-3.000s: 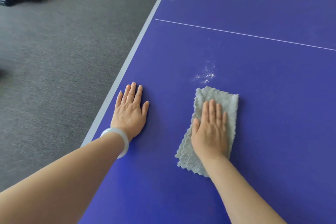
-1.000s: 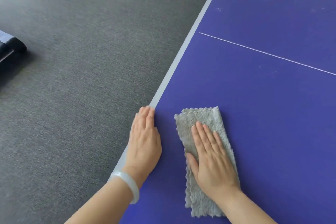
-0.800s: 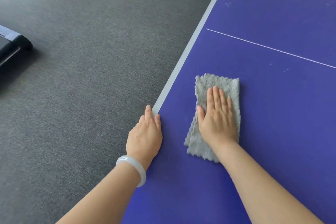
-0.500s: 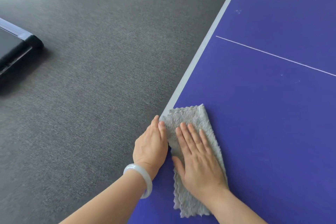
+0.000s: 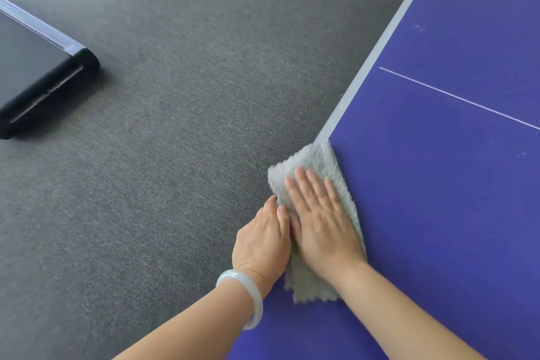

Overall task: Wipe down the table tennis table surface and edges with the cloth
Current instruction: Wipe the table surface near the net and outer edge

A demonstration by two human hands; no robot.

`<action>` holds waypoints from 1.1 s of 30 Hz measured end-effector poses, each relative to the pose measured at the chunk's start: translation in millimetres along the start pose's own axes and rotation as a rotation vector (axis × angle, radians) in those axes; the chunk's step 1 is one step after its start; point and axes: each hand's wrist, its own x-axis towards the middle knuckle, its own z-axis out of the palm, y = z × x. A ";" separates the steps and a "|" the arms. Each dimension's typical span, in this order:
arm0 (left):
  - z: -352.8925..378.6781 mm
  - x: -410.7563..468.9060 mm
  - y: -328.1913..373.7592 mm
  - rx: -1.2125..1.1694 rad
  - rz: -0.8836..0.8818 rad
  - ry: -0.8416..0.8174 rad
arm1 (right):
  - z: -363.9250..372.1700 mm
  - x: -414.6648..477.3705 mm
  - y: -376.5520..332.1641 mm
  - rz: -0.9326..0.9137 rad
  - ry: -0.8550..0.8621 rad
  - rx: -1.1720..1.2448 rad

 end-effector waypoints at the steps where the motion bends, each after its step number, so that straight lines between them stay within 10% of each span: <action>1: 0.1 0.4 -0.1 0.013 0.011 0.004 | 3.0 -20.5 -3.0 -0.059 0.004 0.017; 7: 0.2 -0.4 0.0 0.074 0.049 0.020 | 0.7 -9.1 19.5 -0.189 -0.060 0.003; 15: 0.0 0.9 2.5 0.138 0.013 0.007 | -17.5 82.8 74.6 0.294 -0.036 -0.032; 23: 0.3 -0.5 -1.5 0.094 0.034 0.035 | 2.0 -88.5 41.8 -0.088 -0.023 -0.014; 33: 6.2 -5.9 1.2 0.366 0.359 0.168 | -16.5 -51.1 173.3 0.582 0.072 -0.060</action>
